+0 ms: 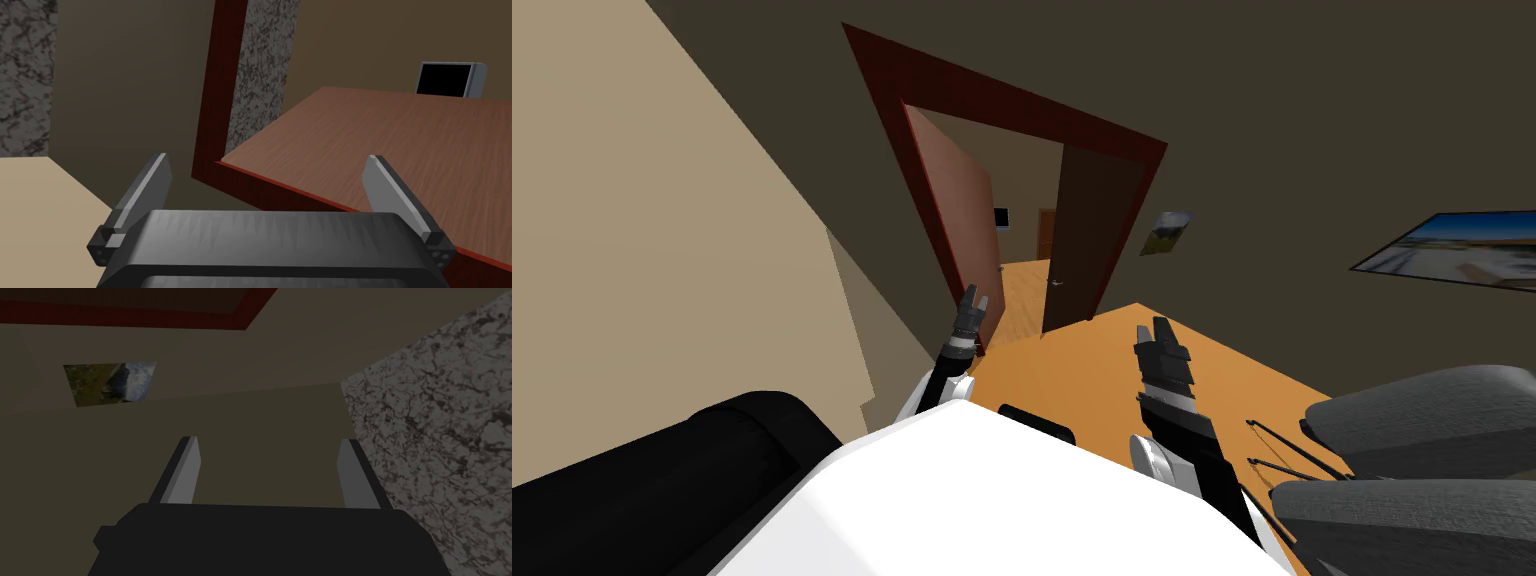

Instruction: Push the door open

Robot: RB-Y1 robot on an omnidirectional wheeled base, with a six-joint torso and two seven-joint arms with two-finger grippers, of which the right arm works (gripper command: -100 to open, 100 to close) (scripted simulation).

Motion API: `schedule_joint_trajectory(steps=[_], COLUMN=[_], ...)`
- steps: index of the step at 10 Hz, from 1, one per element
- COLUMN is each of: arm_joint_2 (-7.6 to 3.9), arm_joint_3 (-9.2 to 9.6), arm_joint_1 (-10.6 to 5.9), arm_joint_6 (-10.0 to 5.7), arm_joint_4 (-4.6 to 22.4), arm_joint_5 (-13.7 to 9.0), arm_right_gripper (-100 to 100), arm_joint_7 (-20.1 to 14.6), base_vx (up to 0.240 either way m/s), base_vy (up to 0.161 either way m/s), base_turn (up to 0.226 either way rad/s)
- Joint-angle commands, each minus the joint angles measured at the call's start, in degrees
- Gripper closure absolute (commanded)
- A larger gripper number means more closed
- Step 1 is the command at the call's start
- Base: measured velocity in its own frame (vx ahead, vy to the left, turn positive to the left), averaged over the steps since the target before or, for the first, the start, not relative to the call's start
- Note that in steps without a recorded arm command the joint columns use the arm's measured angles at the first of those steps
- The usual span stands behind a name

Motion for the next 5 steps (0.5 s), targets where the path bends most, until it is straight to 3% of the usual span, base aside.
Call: schedule_joint_trajectory(steps=[1,5], arm_joint_2=[-0.48,-1.55], arm_joint_3=[0.15,0.61], arm_joint_1=[-0.8,-3.16], arm_joint_6=[-0.51,-2.03], arm_joint_4=[1.98,7.8], arm_joint_5=[0.01,0.06], arm_right_gripper=[-100,-100], arm_joint_7=[-0.19,-0.75], base_vx=[0.057,0.16], base_vy=[0.037,-0.054], base_turn=[0.067,0.053])
